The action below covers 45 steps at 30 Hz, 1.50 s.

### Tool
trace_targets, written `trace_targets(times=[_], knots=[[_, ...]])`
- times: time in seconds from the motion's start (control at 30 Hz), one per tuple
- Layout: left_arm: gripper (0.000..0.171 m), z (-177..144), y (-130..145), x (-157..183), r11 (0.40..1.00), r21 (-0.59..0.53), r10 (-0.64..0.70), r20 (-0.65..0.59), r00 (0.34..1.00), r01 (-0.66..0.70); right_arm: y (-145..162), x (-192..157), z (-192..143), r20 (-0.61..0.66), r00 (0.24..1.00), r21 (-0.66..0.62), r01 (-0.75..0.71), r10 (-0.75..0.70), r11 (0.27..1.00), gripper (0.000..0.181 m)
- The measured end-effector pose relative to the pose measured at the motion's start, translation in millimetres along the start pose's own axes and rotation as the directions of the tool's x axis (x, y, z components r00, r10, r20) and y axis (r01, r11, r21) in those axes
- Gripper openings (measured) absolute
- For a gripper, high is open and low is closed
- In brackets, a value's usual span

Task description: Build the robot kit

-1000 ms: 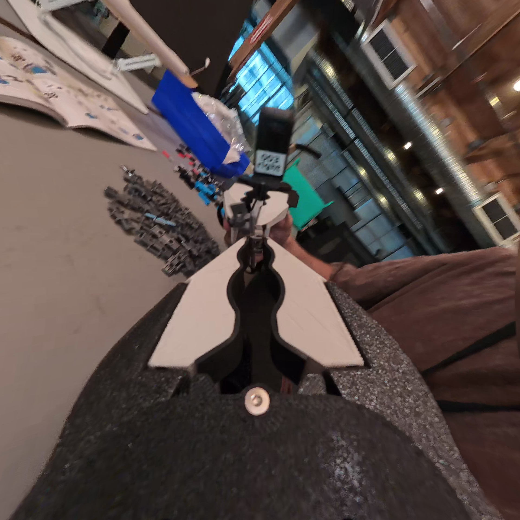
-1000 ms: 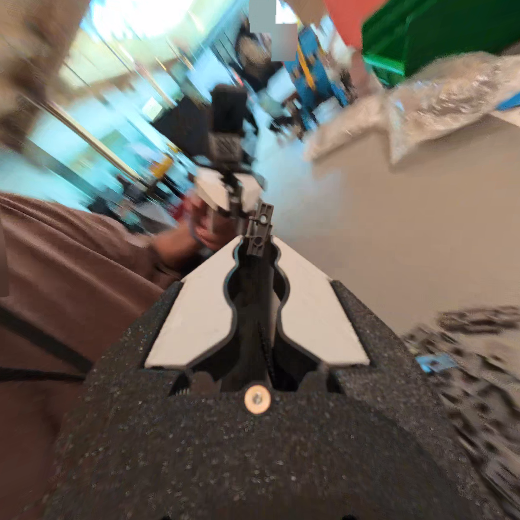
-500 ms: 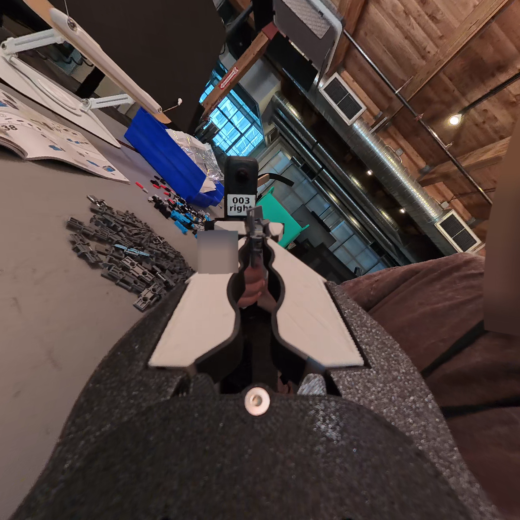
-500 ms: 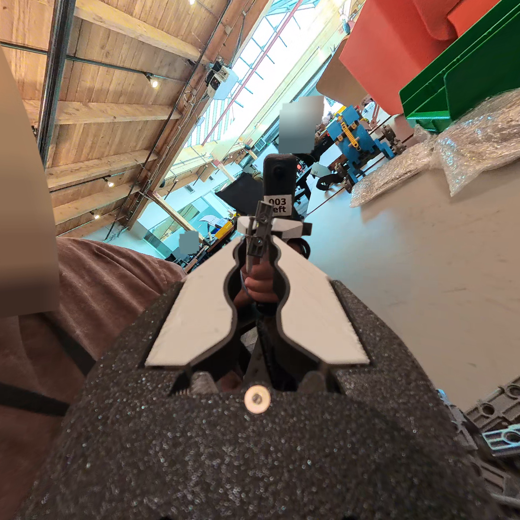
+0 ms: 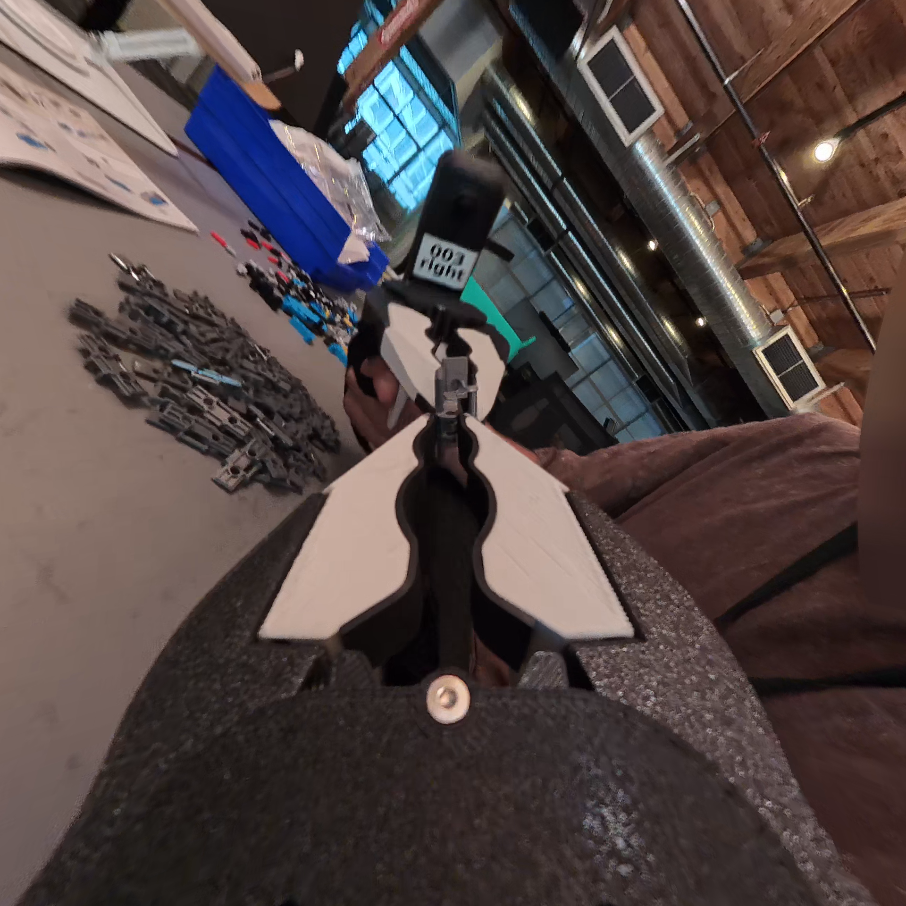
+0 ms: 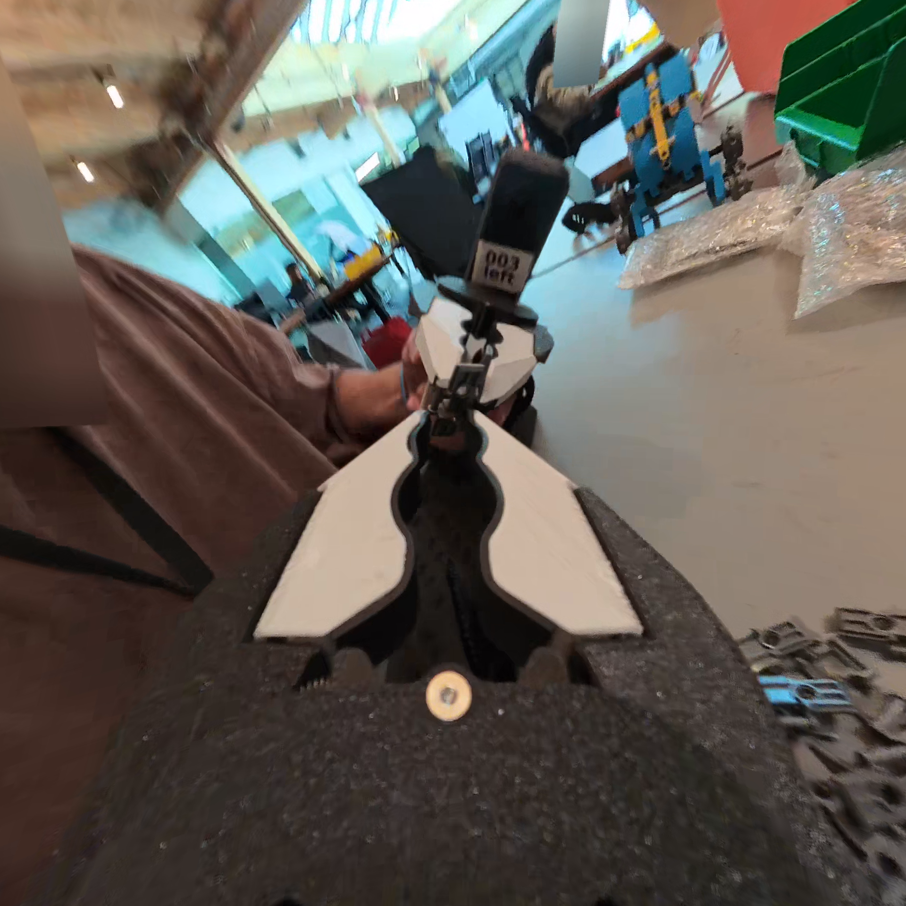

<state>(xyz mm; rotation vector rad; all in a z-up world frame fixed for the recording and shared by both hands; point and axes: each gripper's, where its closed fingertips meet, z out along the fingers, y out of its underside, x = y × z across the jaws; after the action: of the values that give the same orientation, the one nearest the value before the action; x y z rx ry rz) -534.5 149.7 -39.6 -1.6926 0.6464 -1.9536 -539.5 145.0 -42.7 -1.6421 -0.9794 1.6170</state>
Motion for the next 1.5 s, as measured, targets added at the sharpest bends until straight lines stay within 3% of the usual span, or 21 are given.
trace_targets(times=[0.13,0.3,0.4,0.57,0.7,0.93,1.07,1.13,1.17,1.3,1.4,1.5], knots=[[0.007,4.7,15.5,0.1,0.995,-0.103,0.006,0.004,1.0,-0.006,12.6,-3.0,-4.7,-0.007,0.995,-0.139,0.097,-0.098,0.986,0.013],[0.007,11.0,26.7,2.8,0.985,-0.158,0.071,0.016,0.997,-0.067,17.2,-9.8,-9.1,0.072,0.997,-0.141,0.02,-0.01,0.99,0.014],[0.007,7.6,29.3,-6.7,0.975,-0.192,0.127,0.093,0.988,-0.107,23.1,-5.0,-13.7,0.042,0.999,-0.168,0.018,-0.012,0.986,0.014],[0.008,-12.1,30.4,-39.6,0.954,-0.271,0.216,0.309,0.926,-0.132,83.0,16.4,-13.4,-0.077,0.996,-0.442,0.0,-0.037,0.897,0.0],[0.008,-15.5,34.1,-46.8,0.945,-0.299,0.236,0.348,0.907,-0.132,100.4,39.3,-15.1,-0.184,0.977,-0.526,-0.003,-0.11,0.851,0.0],[0.008,-20.9,30.8,-48.8,0.952,-0.283,0.22,0.358,0.907,-0.119,84.2,44.0,-16.1,-0.265,0.93,-0.484,0.1,-0.255,0.869,0.007],[0.008,-19.5,27.0,-46.0,0.967,-0.243,0.156,0.329,0.931,-0.076,56.6,43.5,2.1,-0.336,0.866,-0.381,0.234,-0.37,0.894,0.015],[0.008,-16.8,24.4,-40.2,0.977,-0.208,0.101,0.289,0.952,-0.041,44.9,35.0,12.2,-0.34,0.827,-0.349,0.332,-0.448,0.876,0.029],[0.008,-15.3,24.1,-36.4,0.981,-0.195,0.071,0.263,0.962,-0.019,39.2,34.3,14.5,-0.36,0.786,-0.35,0.385,-0.502,0.854,0.038],[0.007,-11.8,28.3,-25.5,0.978,-0.188,-0.058,0.173,0.983,0.091,33.5,23.1,21.0,-0.335,0.621,-0.415,0.577,-0.708,0.703,0.048],[0.007,-8.2,40.1,-14.5,0.957,-0.248,-0.131,0.1,0.986,0.152,33.7,20.1,23.0,-0.309,0.553,-0.449,0.633,-0.774,0.631,0.05],[0.007,-5.4,44.2,-12.3,0.952,-0.267,-0.127,0.096,0.987,0.148,38.3,16.3,23.4,-0.265,0.546,-0.465,0.649,-0.794,0.602,0.041]])
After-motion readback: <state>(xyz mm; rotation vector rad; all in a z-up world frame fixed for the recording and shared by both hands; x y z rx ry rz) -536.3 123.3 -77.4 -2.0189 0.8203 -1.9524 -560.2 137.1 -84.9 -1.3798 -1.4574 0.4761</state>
